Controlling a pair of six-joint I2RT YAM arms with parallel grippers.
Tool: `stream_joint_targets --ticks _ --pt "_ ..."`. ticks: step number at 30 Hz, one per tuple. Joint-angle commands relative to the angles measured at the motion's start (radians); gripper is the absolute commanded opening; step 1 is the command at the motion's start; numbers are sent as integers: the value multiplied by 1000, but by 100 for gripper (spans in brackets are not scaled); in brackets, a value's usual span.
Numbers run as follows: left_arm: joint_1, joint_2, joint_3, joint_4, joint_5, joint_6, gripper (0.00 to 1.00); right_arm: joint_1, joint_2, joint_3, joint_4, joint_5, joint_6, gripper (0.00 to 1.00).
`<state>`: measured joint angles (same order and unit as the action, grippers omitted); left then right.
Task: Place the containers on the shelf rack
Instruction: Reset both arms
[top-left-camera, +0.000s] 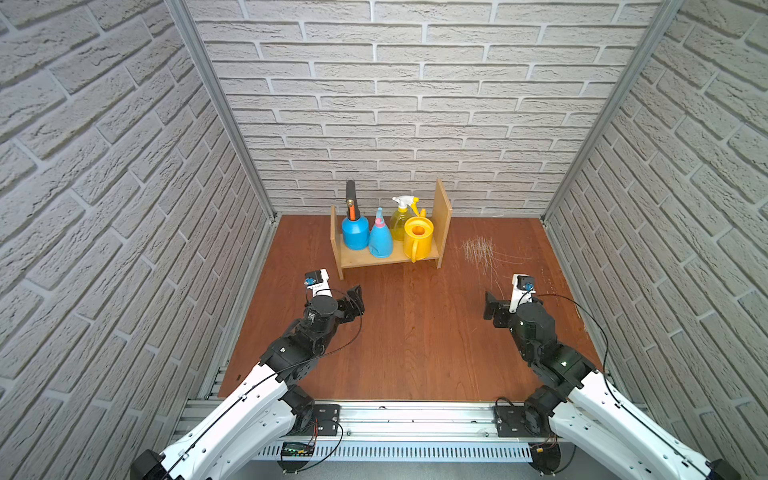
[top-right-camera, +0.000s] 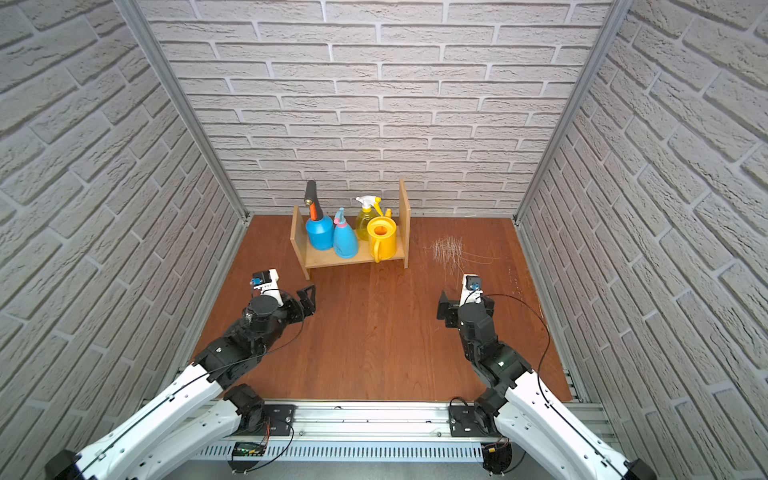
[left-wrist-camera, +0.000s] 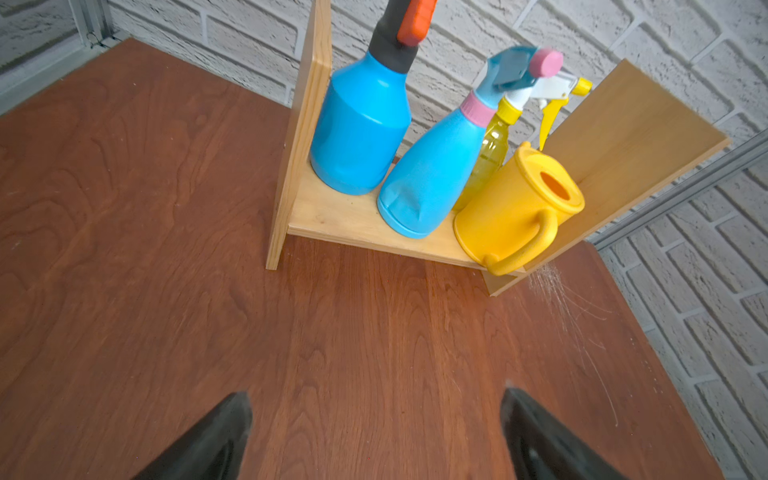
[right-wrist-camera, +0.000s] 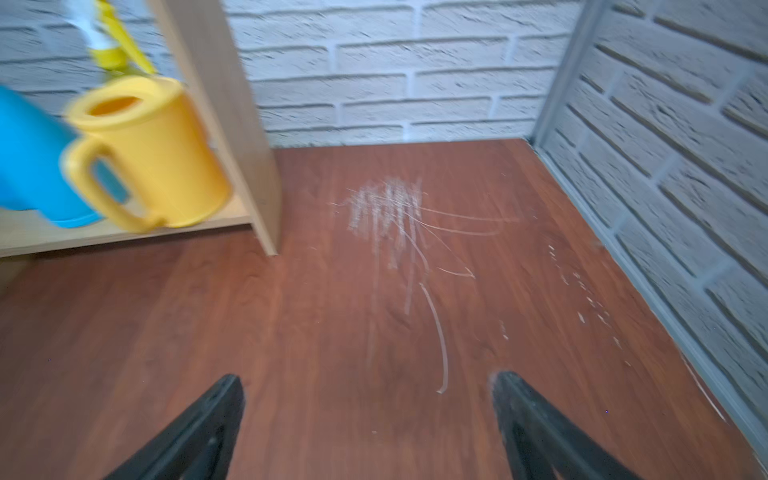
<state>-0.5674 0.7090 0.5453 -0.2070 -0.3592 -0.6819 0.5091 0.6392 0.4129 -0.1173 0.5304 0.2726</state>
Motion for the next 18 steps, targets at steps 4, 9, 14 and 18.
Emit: stream_joint_targets --ticks 4,9,14,18 --pt "11 32 -41 54 29 -2 98 -331 112 -128 325 -132 130 98" --pt "11 -9 -54 33 11 54 98 -430 450 17 487 -226 24 98" --pt "11 -70 -24 -42 -37 136 98 -431 711 56 625 -256 -93 98" --pt "11 -111 -10 -72 -107 243 98 -431 826 1 867 -398 -249 99"
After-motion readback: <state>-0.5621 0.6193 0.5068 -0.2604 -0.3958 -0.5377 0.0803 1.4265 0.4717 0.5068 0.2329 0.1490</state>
